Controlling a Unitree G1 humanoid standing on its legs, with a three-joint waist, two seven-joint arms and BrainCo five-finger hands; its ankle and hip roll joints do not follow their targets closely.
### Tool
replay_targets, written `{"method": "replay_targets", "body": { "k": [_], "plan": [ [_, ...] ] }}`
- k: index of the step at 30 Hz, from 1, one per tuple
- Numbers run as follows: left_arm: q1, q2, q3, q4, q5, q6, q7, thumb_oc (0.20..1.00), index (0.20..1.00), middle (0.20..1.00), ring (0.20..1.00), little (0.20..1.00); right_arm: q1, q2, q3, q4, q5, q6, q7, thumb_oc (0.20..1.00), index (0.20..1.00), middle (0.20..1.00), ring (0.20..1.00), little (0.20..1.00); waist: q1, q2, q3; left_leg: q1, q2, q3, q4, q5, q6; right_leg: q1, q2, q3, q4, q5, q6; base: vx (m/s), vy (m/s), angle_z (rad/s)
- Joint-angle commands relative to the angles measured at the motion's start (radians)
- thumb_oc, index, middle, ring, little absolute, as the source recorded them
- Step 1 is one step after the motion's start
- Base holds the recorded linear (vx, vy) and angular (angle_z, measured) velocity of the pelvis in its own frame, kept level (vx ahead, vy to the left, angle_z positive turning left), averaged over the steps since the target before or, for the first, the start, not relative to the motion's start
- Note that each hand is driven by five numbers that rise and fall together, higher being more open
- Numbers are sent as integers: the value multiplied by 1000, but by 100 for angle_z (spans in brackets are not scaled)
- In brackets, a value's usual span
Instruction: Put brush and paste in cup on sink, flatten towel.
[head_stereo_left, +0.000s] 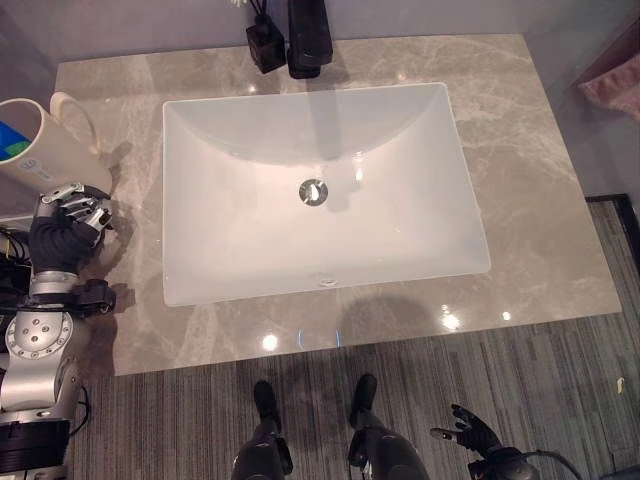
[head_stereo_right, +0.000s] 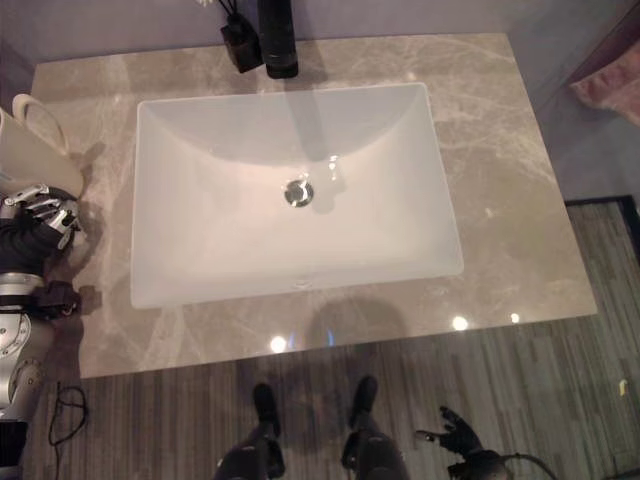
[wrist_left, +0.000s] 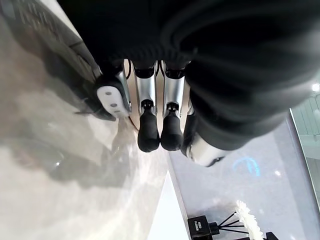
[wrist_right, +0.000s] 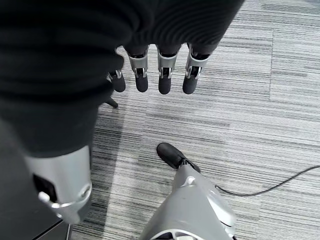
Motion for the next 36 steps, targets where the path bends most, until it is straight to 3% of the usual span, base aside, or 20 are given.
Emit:
{"method": "replay_targets", "body": {
  "k": [1,8,15,22,36],
  "plan": [
    [69,25,1,-9,11,4,-28,200,200,200,200,200,-11,-4,24,21,4,1,-2,1000,1000,1000,1000,1000,-10,-10,2,14,21,-61,1,-18,-25,58,-63,54,-1,-33,85,41,10,1],
    [194,40,65,-52,-15,4,-67,200,200,200,200,200,-8,-10,16,31,-9,-2,0,1000,1000,1000,1000,1000,6,0,-11,25,16,-65,1,-21,-24,74,-66,47,-2,-37,85,1,4,1],
    [204,53,111,5,3,3,-32,200,200,200,200,200,-8,-21,13,17,-16,-4,2,1000,1000,1000,1000,1000,11,4,-6,15,14,-68,1,-16,-24,64,-66,47,-2,-36,85,-9,4,3],
    [94,96,116,152,65,16,24,200,200,200,200,200,4,-33,-1,-4,-5,1,2,1000,1000,1000,1000,1000,-7,-14,5,5,18,-61,1,-16,-27,50,-60,54,-2,-33,86,0,0,0],
    [-28,127,68,257,64,13,59,200,200,200,200,200,14,-46,-4,-34,7,6,6,1000,1000,1000,1000,1000,-30,-39,6,5,32,-40,1,-16,-31,30,-47,79,-2,-25,89,8,0,-5]
  ]
}}
